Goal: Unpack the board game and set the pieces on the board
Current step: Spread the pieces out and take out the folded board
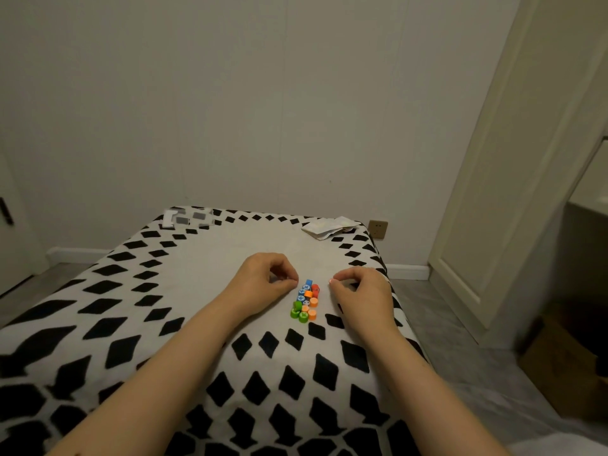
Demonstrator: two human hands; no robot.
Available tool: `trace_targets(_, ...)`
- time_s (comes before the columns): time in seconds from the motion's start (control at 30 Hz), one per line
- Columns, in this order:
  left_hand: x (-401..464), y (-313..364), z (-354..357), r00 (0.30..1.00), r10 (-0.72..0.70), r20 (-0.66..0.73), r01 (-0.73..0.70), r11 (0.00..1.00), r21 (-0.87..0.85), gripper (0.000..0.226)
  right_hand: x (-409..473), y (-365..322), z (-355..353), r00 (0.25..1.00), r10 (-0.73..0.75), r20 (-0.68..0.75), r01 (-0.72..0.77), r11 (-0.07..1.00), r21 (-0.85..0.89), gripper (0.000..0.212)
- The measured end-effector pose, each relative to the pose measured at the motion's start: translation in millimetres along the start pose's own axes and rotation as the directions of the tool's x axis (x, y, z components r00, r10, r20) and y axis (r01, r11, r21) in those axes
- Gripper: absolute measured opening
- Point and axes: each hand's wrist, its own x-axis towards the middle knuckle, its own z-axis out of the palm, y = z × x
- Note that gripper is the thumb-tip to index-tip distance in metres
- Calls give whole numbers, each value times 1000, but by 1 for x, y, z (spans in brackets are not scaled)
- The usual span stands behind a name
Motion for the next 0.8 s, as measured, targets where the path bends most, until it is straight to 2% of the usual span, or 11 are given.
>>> trace_targets(0.1,-5,1,-1,1000,-14,8,14,1000,-17,4,-2,0,0,1000,-4,14,5,994,-112,13)
trace_targets(0.2,-9,2,-1,1000,-17,-8,17,1000,-18,4,-7,-2,-6,998,-66,15,67,995,-75,17)
trace_targets(0.3,-13,5,-2,998,54,-39,-55,998,-27,6,-13,-6,-13,976,-177,126,186,981,-63,14)
trace_targets(0.37,-15,8,-2,994,112,-4,-112,994,-11,8,-16,-10,-15,959,-207,193,230,968,-102,14)
trace_targets(0.57,-16,11,-1,981,179,75,-182,983,32,15,-16,-15,-14,931,-229,285,290,937,-195,16)
trace_targets(0.8,-19,13,-1,988,147,40,-146,989,-18,4,-18,-17,-12,935,-224,274,287,932,-220,12)
